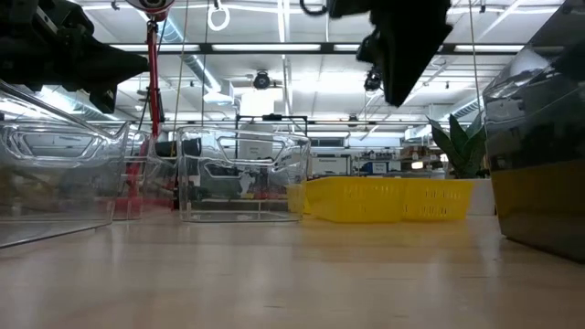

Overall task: Stack baskets by color
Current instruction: Stack the bottom left yellow bin on the right yellow bin

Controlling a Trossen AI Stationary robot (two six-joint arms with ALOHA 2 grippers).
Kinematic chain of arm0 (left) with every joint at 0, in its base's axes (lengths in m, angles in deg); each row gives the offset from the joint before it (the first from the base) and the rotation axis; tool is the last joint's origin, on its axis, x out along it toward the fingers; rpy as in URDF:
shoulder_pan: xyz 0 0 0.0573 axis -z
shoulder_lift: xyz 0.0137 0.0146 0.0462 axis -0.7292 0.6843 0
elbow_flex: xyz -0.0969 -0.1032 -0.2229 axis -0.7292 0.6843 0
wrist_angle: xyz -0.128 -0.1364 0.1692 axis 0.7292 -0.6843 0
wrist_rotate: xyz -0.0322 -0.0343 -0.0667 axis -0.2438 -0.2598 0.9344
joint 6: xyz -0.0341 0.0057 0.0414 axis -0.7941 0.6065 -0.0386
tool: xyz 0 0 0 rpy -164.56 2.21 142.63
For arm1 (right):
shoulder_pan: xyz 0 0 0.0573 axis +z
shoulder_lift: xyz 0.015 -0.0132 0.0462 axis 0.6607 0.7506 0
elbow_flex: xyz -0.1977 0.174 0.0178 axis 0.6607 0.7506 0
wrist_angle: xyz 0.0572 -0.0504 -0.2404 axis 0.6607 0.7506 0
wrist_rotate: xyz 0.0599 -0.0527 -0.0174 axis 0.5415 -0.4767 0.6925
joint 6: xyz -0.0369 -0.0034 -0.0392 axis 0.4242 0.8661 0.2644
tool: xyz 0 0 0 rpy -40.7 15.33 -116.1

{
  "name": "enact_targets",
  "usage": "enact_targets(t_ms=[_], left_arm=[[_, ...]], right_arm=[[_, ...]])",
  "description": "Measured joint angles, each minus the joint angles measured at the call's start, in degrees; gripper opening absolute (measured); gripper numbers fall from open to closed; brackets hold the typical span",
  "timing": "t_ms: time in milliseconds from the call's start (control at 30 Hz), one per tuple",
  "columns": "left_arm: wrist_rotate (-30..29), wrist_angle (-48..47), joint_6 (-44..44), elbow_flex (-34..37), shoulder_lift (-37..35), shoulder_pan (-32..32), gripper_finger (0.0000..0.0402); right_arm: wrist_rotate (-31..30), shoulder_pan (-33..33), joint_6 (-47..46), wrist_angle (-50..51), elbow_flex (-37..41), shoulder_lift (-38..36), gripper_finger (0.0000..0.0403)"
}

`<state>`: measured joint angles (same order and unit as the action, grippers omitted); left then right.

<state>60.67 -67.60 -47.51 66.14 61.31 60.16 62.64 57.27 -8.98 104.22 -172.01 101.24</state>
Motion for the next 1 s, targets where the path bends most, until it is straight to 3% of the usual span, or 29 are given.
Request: enact_targets(t_ms=[133,500,733,1000], left_arm=[[0.00,0.00,0.00,0.01,0.01,0.00,0.0036],[0.00,0.00,0.02,0.02,0.00,0.00,0.0026],[0.00,0.00,0.04,0.02,0.02,0.02,0.0034],[0.00,0.01,0.04,0.02,0.02,0.00,0.0025]], right_arm=[[0.79,-2.77,3.17,-2.23,1.78,0.00,0.0048],[1.03,-8.06,10.23,-8.76,8.40,0.00,0.0128],[0.88,-10.30,12.30,-15.35,13.84,-0.22,0.0139],[1.02,-12.08,13.64,-16.97,14.39,-0.28,0.0140]])
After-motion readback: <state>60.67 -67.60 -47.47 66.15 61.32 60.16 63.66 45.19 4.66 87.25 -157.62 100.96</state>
